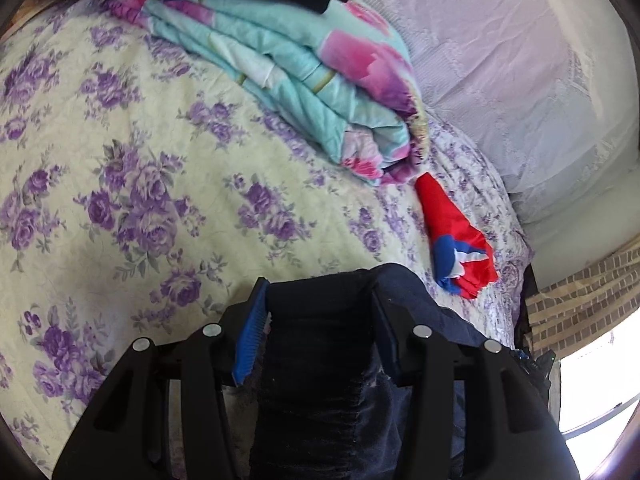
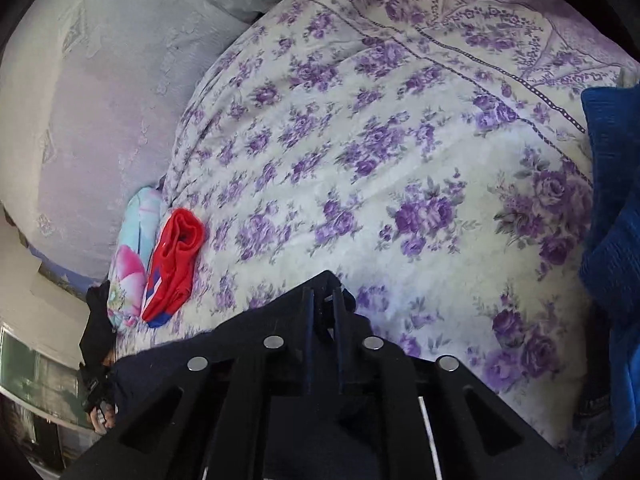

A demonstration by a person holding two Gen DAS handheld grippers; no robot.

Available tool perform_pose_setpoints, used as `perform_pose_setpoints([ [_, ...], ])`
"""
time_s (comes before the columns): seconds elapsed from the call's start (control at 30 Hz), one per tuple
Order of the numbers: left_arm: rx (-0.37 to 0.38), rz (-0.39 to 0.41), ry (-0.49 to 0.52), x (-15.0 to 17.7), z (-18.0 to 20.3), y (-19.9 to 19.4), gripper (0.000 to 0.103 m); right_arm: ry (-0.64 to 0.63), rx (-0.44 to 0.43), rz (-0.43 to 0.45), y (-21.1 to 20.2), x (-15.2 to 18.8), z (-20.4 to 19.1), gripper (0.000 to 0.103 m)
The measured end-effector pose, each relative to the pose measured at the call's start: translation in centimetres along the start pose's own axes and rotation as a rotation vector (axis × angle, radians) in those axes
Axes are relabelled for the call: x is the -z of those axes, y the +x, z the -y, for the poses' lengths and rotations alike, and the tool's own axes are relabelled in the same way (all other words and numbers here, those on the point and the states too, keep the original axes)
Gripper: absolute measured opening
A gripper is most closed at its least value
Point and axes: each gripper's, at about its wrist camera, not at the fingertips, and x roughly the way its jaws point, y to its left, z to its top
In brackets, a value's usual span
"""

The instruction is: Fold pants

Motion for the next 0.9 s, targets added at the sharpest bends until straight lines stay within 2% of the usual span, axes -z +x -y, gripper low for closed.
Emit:
perform_pose_setpoints([
  [0.03,-0.002,-0.003,-0.008,0.0,-0.2,0.3,0.048,0.008,0.005,-0.004,0.3,-0.2,0.2,0.012],
  [0.1,-0.007,-0.013,-0.019,0.0,-0.5,0.8,0.048,0.023,0.001,-0.022,0.8,-0.8,0.4,0.027],
  [0.13,-0.009,-0.02,-0.024,-0.1,-0.8,1.1,0.048,0.019,0.001,-0.016,0.8,-1.0,0.4,0.044],
  [0.17,-0.009,-0.024,-0.027,-0.1,-0.9,1.2,0.048,0.012,0.001,-0.013,0.8,-1.2,0.3,0.056],
  [0.23,-0.012,-0.032,-0.03,-0.1,-1.1,1.6,0.048,0.01,-0.002,-0.038,1.6,-1.4,0.2,0.058],
  [0.27,-0.015,-0.037,-0.034,-0.1,-1.2,1.9,0.048,0.012,0.012,-0.043,2.1,-1.4,0.2,0.057],
  [0.33,-0.02,-0.044,-0.041,-0.2,-1.4,2.3,0.048,0.026,-0.002,-0.076,3.4,-1.1,0.4,0.022],
  [0.37,-0.025,-0.046,-0.045,-0.2,-1.4,2.4,0.048,0.031,0.007,-0.081,3.9,-0.9,0.4,0.019],
  [0.47,-0.038,-0.027,-0.038,-0.2,-0.8,1.8,0.048,-0.059,0.044,-0.038,3.4,-0.4,-1.3,0.012],
  [0.6,-0.016,0.032,0.0,-0.2,0.9,-0.4,0.047,-0.074,-0.008,0.063,-0.8,-0.9,-2.8,0.01],
  [0.9,0.064,0.114,0.033,1.3,3.7,-6.5,0.047,-0.122,-0.077,0.152,-8.6,1.7,-4.7,0.009],
])
